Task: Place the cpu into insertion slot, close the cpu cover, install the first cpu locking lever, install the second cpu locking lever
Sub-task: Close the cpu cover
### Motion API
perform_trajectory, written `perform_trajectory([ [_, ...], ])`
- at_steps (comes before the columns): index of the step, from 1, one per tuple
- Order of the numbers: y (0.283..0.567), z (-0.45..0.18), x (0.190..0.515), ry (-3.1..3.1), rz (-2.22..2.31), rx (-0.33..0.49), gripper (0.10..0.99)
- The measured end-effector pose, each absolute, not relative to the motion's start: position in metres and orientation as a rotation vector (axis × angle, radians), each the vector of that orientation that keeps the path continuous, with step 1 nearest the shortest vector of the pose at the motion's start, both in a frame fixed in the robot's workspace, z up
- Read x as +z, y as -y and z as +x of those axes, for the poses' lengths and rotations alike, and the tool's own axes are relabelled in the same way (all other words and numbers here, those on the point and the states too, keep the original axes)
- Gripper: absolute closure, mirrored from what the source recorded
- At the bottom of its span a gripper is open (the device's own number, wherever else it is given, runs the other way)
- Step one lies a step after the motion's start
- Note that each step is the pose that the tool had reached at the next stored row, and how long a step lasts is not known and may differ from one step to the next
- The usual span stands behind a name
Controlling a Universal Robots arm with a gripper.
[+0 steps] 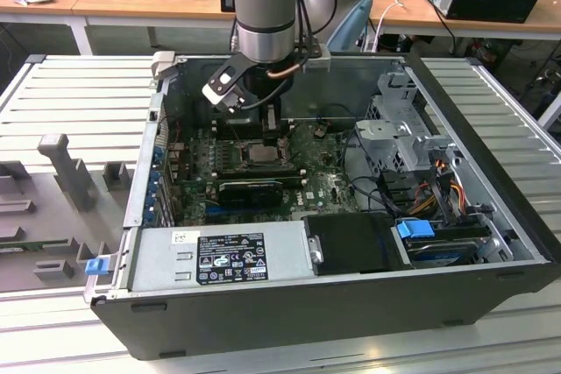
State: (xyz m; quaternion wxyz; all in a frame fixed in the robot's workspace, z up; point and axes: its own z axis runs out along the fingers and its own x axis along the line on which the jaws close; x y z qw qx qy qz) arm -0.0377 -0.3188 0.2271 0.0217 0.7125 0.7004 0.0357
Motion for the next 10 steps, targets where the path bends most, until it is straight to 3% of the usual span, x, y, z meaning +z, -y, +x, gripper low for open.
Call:
perform_trajectory([
  [5, 0.317, -0.038, 0.253, -2.171, 2.208, 0.111, 0.980],
  [10, 0.317, -0.032, 0.257, -2.171, 2.208, 0.110, 0.980],
])
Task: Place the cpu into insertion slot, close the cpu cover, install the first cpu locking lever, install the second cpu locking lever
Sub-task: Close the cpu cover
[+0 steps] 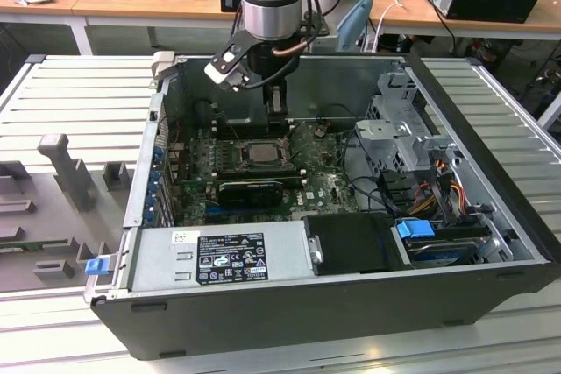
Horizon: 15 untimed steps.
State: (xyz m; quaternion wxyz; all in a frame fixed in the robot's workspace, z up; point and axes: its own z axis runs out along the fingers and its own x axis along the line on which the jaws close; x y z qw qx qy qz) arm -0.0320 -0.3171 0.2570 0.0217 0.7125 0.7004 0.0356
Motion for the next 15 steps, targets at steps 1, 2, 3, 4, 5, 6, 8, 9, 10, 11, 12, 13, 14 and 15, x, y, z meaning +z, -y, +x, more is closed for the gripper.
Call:
perform_trajectory([
  [1, 0.317, -0.032, 0.259, -2.170, 2.208, 0.111, 0.980],
  [2, 0.317, -0.032, 0.262, -2.170, 2.208, 0.111, 0.980],
  [3, 0.317, -0.032, 0.267, -2.170, 2.208, 0.110, 0.980],
  [4, 0.317, -0.032, 0.269, -2.171, 2.208, 0.111, 0.980],
  [5, 0.317, -0.030, 0.269, -2.171, 2.208, 0.111, 0.980],
  [6, 0.317, -0.028, 0.269, -2.171, 2.208, 0.111, 0.980],
  [8, 0.317, -0.023, 0.269, -2.171, 2.208, 0.110, 0.980],
  [9, 0.317, -0.021, 0.269, -2.171, 2.208, 0.110, 0.980],
  [10, 0.317, -0.021, 0.270, -2.171, 2.209, 0.109, 0.980],
  [11, 0.317, -0.021, 0.272, -2.171, 2.209, 0.109, 0.980],
  [12, 0.317, -0.021, 0.274, -2.171, 2.209, 0.109, 0.980],
  [13, 0.317, -0.019, 0.275, -2.171, 2.209, 0.109, 0.980],
  [14, 0.317, -0.016, 0.275, -2.171, 2.209, 0.109, 0.980],
  [15, 0.317, -0.010, 0.275, -2.172, 2.210, 0.108, 0.980],
])
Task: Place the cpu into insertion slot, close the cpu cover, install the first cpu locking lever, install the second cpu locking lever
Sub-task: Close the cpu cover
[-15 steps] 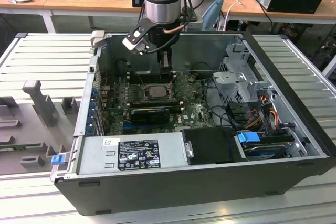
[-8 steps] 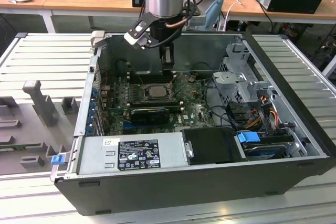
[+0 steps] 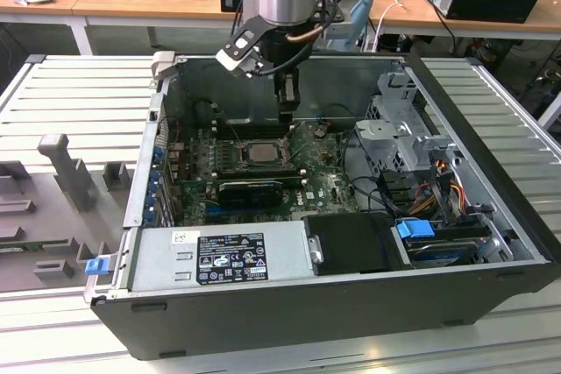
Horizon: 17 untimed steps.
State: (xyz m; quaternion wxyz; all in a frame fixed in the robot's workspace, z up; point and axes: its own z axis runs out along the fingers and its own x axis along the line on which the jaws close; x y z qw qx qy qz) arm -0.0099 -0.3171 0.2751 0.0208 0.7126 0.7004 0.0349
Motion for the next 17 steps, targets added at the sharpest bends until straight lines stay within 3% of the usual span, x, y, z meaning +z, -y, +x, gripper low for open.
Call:
perform_trajectory([
  [10, 0.316, 0.047, 0.263, -2.214, 2.175, 0.102, 0.980],
  [17, 0.317, 0.040, 0.250, -2.239, 2.161, 0.091, 0.980],
])
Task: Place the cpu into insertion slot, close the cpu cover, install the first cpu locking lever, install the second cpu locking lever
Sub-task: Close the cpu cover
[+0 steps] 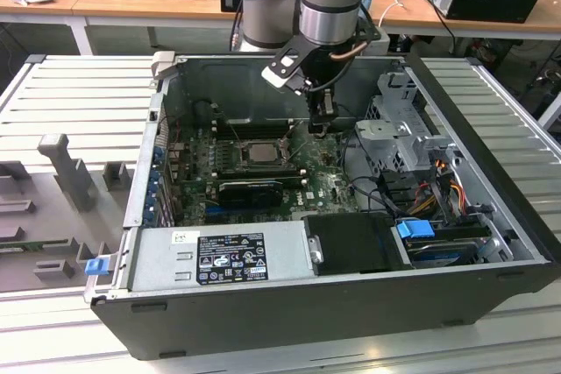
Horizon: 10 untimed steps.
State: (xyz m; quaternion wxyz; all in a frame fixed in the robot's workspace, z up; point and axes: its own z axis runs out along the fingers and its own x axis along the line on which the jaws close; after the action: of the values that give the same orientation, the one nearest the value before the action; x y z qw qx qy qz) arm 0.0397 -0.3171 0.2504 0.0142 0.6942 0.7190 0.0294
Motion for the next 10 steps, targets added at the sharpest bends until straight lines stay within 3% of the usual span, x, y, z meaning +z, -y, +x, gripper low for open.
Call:
perform_trajectory([
  [10, 0.3171, 0.0333, 0.2503, -2.239, 2.161, 0.091, 0.980],
])
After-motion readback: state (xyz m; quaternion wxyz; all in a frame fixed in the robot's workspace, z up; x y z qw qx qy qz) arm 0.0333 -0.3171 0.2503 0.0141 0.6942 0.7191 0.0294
